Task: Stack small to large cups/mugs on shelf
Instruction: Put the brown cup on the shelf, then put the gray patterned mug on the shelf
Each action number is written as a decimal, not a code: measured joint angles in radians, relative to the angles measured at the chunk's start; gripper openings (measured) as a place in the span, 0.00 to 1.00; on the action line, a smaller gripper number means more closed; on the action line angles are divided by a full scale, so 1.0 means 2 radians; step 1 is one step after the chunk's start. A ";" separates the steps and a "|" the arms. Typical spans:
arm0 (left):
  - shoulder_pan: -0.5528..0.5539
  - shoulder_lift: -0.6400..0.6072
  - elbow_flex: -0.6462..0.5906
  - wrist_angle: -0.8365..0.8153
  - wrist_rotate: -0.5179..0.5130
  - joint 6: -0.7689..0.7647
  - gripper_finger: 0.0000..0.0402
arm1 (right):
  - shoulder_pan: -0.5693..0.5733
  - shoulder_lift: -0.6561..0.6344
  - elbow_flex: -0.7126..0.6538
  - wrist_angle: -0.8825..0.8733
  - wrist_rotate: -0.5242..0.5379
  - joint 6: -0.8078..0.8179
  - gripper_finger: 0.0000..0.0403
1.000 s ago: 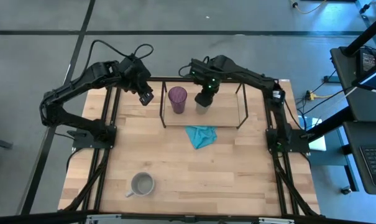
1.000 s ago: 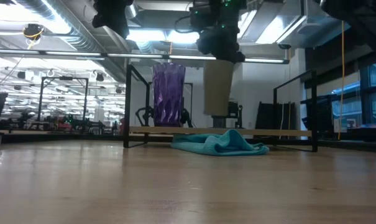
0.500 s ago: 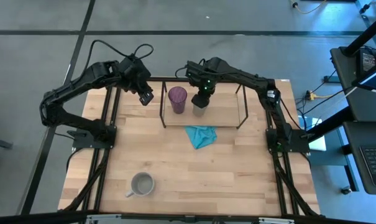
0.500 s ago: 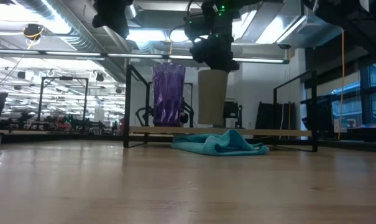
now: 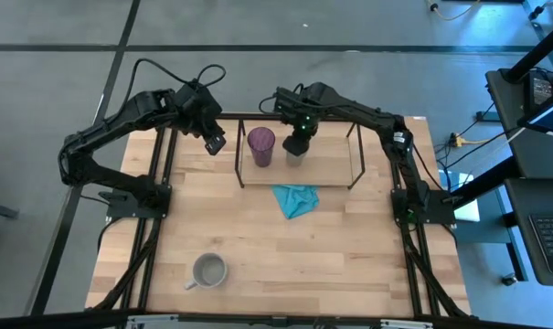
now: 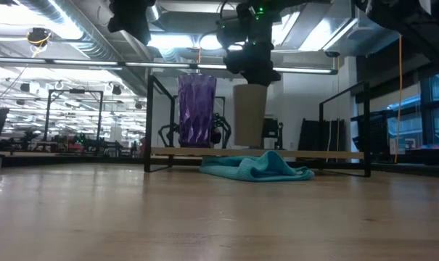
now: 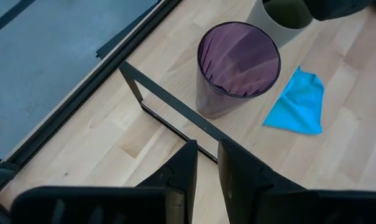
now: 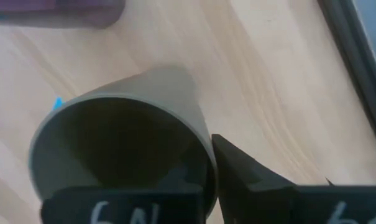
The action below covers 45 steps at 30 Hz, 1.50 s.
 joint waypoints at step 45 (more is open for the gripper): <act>-0.337 -0.148 -0.072 -0.163 -0.060 -0.373 0.19 | -0.006 -0.107 0.087 0.036 0.031 0.002 0.32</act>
